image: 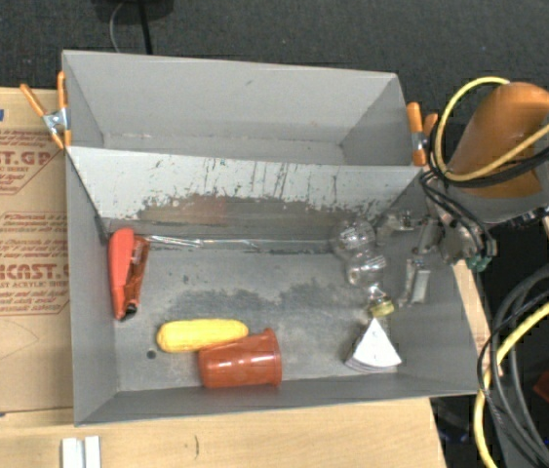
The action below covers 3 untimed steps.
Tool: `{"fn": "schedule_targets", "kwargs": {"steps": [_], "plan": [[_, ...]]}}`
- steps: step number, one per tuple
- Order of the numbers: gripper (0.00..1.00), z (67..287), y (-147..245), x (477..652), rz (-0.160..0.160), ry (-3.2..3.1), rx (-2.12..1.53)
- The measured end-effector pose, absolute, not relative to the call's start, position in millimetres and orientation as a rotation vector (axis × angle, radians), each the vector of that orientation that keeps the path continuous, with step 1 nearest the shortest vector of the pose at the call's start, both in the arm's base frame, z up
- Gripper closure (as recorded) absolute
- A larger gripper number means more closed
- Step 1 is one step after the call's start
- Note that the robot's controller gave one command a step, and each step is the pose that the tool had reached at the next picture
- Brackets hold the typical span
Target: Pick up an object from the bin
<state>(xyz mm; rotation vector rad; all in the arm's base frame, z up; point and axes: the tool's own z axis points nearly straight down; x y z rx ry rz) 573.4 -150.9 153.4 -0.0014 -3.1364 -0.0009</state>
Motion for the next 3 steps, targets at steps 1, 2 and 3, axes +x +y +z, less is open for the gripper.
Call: {"fn": "schedule_targets", "kwargs": {"steps": [1, 2, 3], "plan": [[0.00, 158, -150, 575.3, 0.001, -3.143, 0.001], [0.00, 115, -151, 541.1, 0.003, -3.146, 0.111], [0.00, 73, -144, 523.6, 0.003, -3.135, 0.198]]}}
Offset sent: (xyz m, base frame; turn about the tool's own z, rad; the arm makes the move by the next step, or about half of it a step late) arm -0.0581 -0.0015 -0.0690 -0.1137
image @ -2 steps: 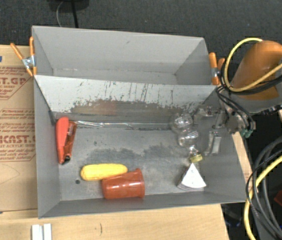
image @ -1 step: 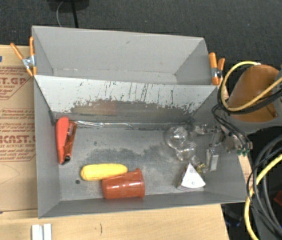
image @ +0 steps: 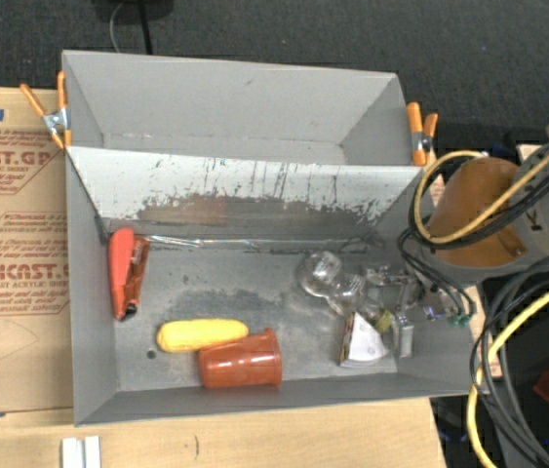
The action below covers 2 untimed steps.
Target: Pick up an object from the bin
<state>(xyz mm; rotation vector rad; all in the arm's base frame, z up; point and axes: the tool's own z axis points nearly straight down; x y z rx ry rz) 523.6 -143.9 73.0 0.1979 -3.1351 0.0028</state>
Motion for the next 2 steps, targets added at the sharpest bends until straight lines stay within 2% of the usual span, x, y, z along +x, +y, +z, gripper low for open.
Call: {"fn": "schedule_targets", "kwargs": {"steps": [1, 2], "plan": [[0.00, 70, -145, 515.7, 0.003, -3.126, 0.384], [0.00, 72, -127, 506.6, 0.012, -3.069, 0.721]]}}
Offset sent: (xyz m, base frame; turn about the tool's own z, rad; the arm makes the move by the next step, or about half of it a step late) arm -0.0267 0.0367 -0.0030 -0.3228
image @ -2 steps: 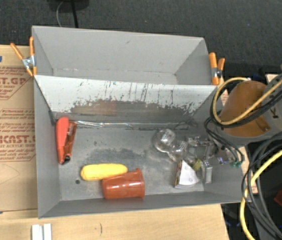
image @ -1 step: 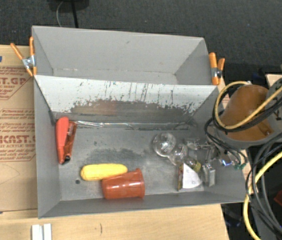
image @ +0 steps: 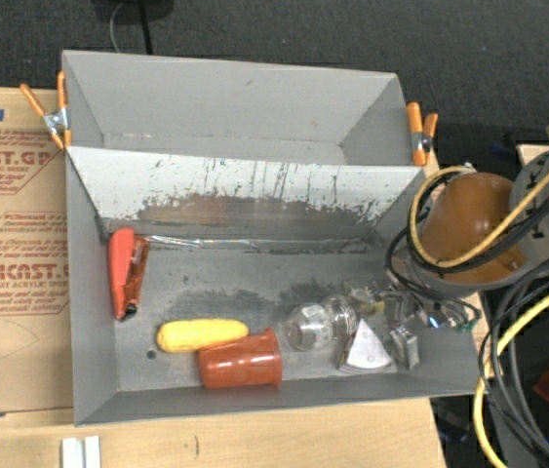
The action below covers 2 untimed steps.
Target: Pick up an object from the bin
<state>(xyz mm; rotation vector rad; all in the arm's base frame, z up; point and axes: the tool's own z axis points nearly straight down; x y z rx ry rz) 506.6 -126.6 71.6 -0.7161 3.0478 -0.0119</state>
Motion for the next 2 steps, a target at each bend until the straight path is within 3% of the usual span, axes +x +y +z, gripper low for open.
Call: {"fn": "schedule_targets", "kwargs": {"steps": [1, 2], "plan": [[0.00, 72, -114, 503.1, -0.009, 3.041, -0.721], [0.00, 72, -78, 508.7, -0.018, 2.971, -0.979]]}}
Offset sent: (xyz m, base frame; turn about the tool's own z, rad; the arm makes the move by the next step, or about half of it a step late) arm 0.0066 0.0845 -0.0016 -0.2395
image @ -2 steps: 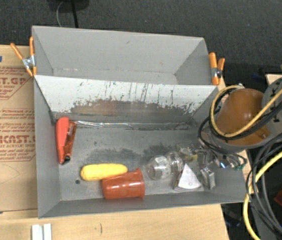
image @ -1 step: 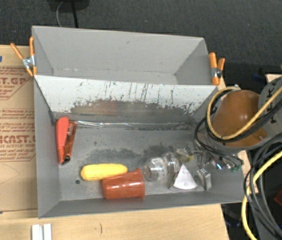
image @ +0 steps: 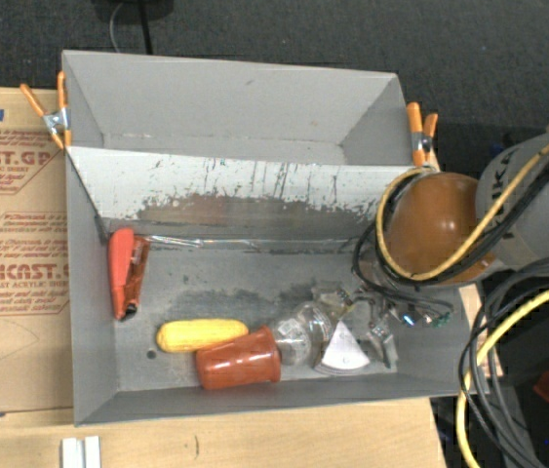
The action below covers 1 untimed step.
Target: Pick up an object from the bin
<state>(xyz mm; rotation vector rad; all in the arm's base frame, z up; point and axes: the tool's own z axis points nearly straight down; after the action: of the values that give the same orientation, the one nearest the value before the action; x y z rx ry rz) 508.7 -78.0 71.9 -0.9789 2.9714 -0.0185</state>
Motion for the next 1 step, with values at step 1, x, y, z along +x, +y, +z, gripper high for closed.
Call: {"fn": "schedule_targets", "kwargs": {"steps": [1], "plan": [[0.00, 73.3, -45.1, 501.2, -0.022, 2.901, -1.113]]}}
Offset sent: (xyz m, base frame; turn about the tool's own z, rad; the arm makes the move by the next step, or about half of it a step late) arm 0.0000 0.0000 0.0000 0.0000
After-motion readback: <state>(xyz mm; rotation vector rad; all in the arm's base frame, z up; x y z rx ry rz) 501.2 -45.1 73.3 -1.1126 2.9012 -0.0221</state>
